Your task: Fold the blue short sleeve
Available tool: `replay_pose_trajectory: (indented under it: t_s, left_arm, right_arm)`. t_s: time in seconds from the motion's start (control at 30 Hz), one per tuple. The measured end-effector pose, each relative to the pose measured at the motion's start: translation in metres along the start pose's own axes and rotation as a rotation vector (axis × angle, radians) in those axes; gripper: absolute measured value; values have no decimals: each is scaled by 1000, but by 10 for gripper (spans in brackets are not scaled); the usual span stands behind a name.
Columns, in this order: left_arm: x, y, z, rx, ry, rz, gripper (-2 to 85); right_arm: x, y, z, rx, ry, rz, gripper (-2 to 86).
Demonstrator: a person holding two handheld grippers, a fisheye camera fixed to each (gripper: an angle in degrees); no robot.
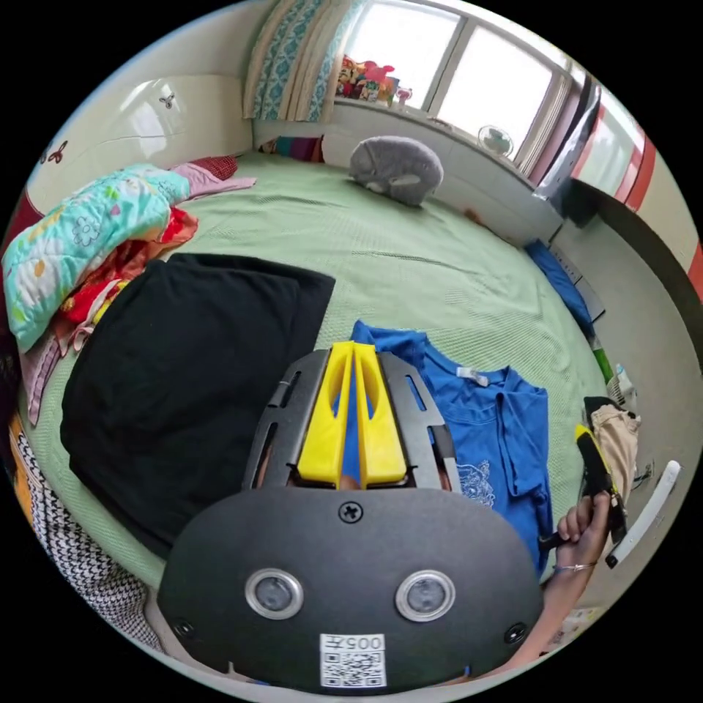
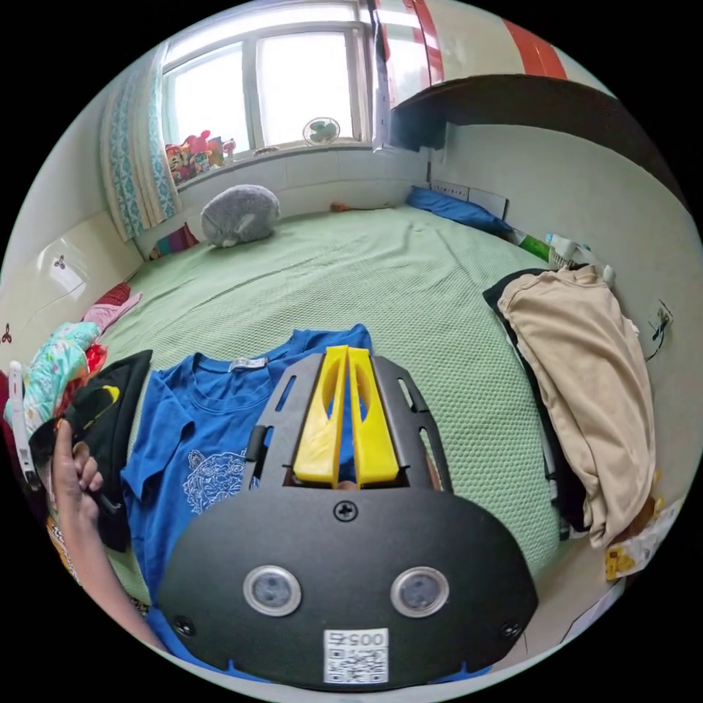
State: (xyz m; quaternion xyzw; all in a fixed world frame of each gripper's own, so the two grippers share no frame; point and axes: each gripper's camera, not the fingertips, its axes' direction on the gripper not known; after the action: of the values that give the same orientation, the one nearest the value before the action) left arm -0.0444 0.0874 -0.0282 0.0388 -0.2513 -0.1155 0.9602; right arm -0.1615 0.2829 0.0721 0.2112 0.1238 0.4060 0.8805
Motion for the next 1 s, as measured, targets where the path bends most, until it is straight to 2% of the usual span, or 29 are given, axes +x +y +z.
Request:
replay_pose_trajectory:
  t_s: [0.17,0.47,0.73,0.87,1.0]
  left_arm:
    - [-13,-3,24,-139,-18,7,-1]
    - [-26,-14,45,-209,-72,34,2]
    - [-40,-18,63,-166,17,36,59]
    - [-47,-17,64,-103,20,48,90]
    - [-58,-17,76,-151,56,60,115]
  right_arm:
    - [9,-5,6,-34,3,2,-13]
    - [16,-10,16,-68,-18,-25,-11]
    - [36,-15,34,-132,9,4,9]
    - [54,-24,46,-172,-89,6,53]
    - [73,-32,56,-134,-151,72,68]
